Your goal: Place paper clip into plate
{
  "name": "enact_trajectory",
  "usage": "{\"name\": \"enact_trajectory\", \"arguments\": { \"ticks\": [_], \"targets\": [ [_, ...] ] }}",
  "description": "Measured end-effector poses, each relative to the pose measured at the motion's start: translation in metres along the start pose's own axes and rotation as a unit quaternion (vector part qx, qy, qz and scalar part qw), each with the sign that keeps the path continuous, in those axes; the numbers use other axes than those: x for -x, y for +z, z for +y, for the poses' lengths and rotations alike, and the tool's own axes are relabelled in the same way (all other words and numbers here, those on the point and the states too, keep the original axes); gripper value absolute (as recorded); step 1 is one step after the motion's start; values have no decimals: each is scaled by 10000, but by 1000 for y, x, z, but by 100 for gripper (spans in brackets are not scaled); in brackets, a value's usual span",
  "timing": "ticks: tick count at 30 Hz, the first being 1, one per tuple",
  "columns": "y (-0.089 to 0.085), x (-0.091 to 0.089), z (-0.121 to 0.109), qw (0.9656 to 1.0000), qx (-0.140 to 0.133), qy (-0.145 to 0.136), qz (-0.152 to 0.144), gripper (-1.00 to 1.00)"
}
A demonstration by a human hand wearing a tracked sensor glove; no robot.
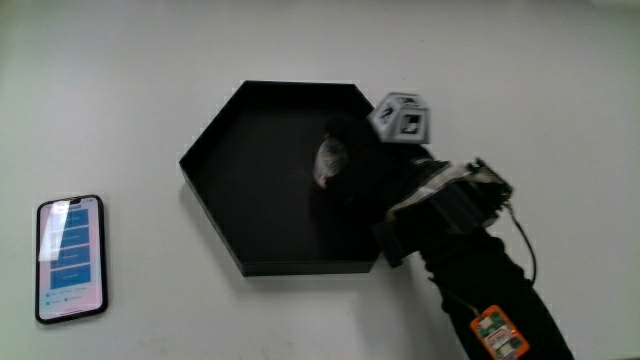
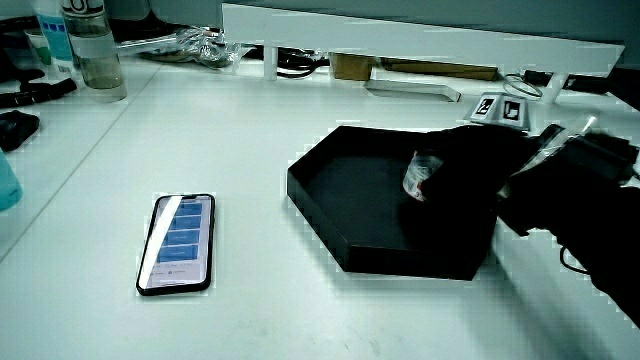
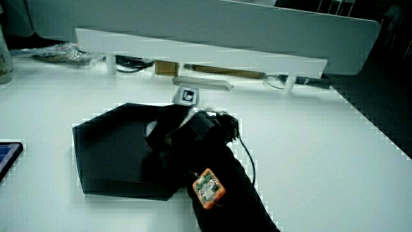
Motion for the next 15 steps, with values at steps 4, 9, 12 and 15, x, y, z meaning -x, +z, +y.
{"name": "enact_trajectory", "arguments": {
  "ticks": [4,9,12,15],
  "targets": [
    [-6,5,3,9999,115,-43,-104,0],
    [-12,6,7,9997,220,-60,-103,0],
    [-17,7,8,9996,208,-110,-148,0],
    [-16,9,6,9998,101,-116,-88,0]
  ]
}}
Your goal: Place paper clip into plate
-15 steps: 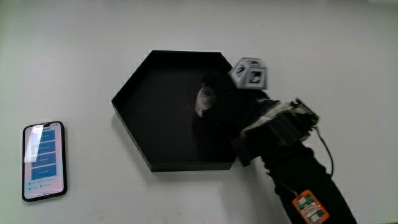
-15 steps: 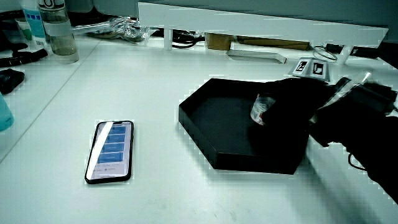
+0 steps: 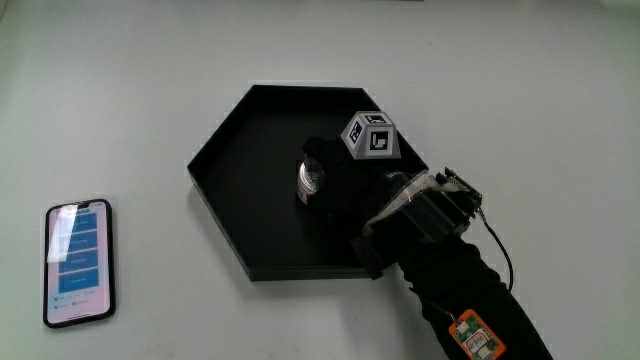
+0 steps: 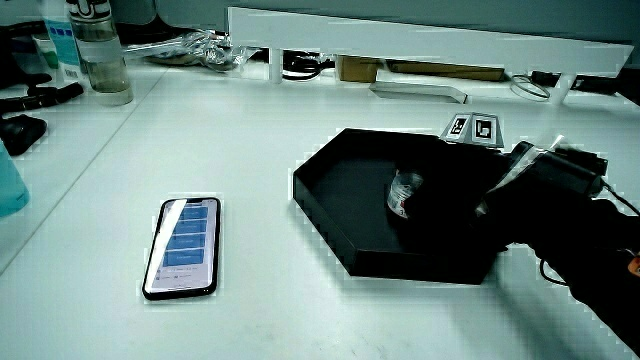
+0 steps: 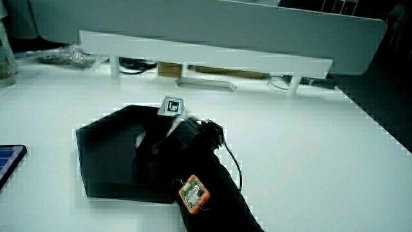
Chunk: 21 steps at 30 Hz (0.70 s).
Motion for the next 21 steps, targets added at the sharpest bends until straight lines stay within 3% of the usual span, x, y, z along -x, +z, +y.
{"name": "enact_trajectory", "arguments": {
  "ticks": [2,3,5,8,10,12,15,16,17,19,21],
  "targets": [
    [1,5,-2,9996,-107,-102,-228,0],
    [-1,5,0,9991,-28,-189,-372,0],
    [-1,6,-1,9997,-11,-159,-194,0],
    [-4,6,2,9991,66,-304,-280,-18],
    [-4,6,3,9986,166,-299,-395,-29],
    [-4,4,3,9984,378,-284,-300,-41],
    [-6,2,5,9965,477,-372,-579,-59],
    [-5,1,4,9965,591,-314,-505,-65],
    [-3,0,2,9973,550,-211,-433,-71],
    [2,-1,-4,9976,370,-337,-477,-82],
    [9,3,-12,9989,192,-121,-400,-94]
  ]
}}
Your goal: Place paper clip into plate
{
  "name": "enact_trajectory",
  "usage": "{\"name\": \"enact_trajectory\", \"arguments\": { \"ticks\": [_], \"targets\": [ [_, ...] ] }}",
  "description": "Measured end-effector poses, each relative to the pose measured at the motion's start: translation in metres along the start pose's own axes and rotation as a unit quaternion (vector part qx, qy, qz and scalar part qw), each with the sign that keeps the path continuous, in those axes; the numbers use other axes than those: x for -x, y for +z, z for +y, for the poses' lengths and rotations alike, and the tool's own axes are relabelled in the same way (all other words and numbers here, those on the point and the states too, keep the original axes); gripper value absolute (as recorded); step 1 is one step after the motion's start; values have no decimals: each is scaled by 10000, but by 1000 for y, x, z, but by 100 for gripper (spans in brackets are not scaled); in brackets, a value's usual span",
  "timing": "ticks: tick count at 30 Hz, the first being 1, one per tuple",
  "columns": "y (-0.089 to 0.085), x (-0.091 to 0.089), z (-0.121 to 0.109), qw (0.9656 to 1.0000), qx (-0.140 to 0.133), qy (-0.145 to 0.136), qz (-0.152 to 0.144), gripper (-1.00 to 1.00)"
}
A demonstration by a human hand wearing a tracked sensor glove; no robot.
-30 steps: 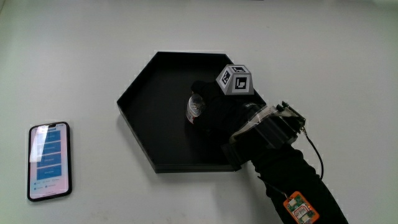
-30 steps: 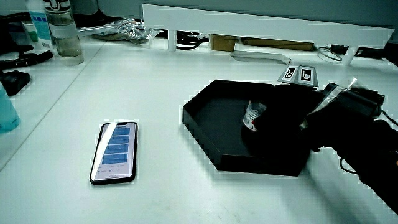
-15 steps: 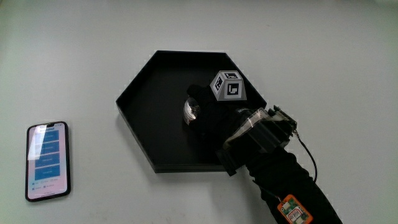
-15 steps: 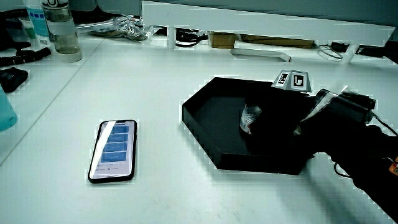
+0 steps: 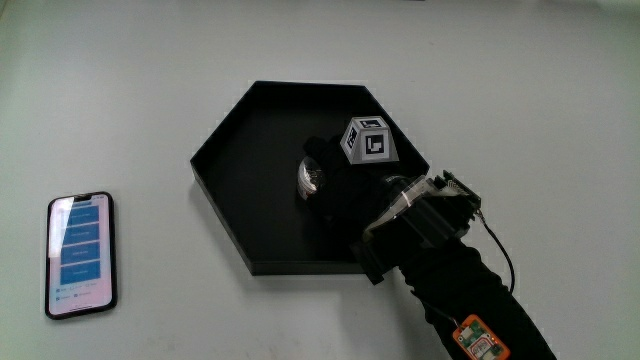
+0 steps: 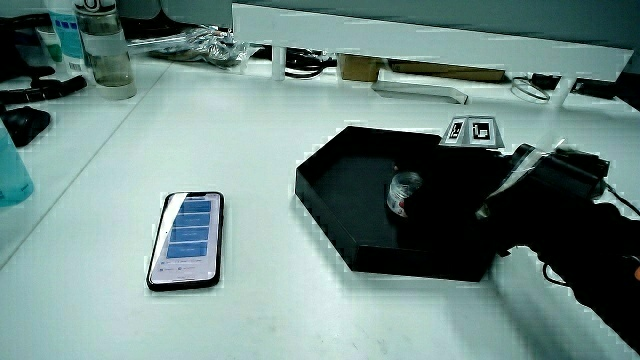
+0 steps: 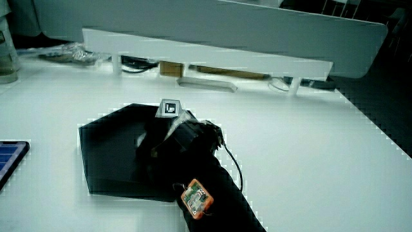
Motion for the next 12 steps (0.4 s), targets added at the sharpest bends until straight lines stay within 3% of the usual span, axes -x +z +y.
{"name": "enact_trajectory", "arguments": {
  "ticks": [2,3,5,7,12],
  "targets": [
    [6,3,-11,9996,-286,56,1,-100],
    [8,4,-18,9973,-718,109,134,-100],
    [10,3,-29,9879,-1504,295,223,-100],
    [12,3,-34,9811,-1888,322,283,-100],
    [12,3,-31,9856,-1665,245,149,-100]
  ]
}}
